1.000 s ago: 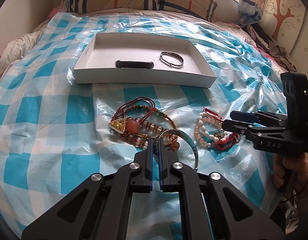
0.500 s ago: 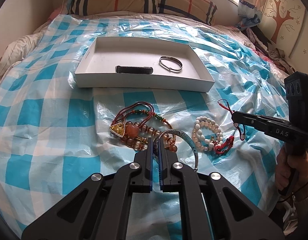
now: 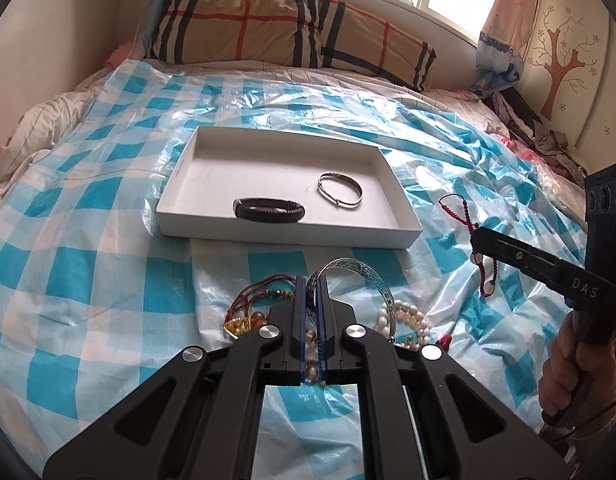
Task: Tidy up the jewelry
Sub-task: 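Lift the red string bracelet with right tool while left tool lifts the bangle, then open both tools over the white box to drop the bracelets, then grasp the amber bead bracelet with left tool while right tool grasps white bead bracelet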
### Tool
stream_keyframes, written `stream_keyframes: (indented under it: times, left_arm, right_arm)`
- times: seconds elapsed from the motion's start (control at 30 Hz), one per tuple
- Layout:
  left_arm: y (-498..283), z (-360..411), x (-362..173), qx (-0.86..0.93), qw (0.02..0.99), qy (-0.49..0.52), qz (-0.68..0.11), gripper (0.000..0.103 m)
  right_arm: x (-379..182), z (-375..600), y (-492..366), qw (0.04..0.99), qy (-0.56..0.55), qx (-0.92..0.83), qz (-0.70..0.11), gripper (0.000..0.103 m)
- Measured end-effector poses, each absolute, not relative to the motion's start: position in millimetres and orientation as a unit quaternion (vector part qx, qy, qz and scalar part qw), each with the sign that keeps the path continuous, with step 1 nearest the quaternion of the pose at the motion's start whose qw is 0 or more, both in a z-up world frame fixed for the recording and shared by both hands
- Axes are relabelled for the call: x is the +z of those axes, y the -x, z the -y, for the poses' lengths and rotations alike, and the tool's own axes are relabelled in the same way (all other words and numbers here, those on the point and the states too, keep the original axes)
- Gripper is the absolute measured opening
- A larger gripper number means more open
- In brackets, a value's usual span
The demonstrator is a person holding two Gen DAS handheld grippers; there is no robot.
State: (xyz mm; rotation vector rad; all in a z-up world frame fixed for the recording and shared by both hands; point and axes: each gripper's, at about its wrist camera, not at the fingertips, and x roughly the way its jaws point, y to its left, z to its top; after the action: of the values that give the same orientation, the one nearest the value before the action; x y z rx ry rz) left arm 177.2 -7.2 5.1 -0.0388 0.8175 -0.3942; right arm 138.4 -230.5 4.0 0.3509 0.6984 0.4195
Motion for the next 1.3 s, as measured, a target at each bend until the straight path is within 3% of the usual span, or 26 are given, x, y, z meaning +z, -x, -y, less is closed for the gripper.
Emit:
stream_keyframes:
  times: [0.47, 0.53, 0.57, 1.3]
  left_arm:
    - [-243.8, 24.8, 21.4, -0.153, 0.923, 0.035, -0.352, 0.005]
    - [-268.6, 28.3, 7.3, -0.131, 0.917, 0.028, -0.376, 0.005]
    - [-278.3, 27.7, 0.3, -0.128, 0.909, 0.032, -0.396, 0.005]
    - [-193.8, -21.2, -43.6, -0.119, 0.884, 0.012, -0.451, 0.011]
  right_arm:
    - [22.2, 223.6, -205.9, 0.928, -0.142, 0.185, -0.289, 0.005]
    - [13.7, 224.6, -223.4, 0.926, -0.137, 0.169, -0.308, 0.016]
    - [10.1, 227.6, -225.8, 0.925, -0.143, 0.163, -0.312, 0.030]
    - [-50.8, 244.3, -135.0, 0.879, -0.144, 0.161, -0.425, 0.031]
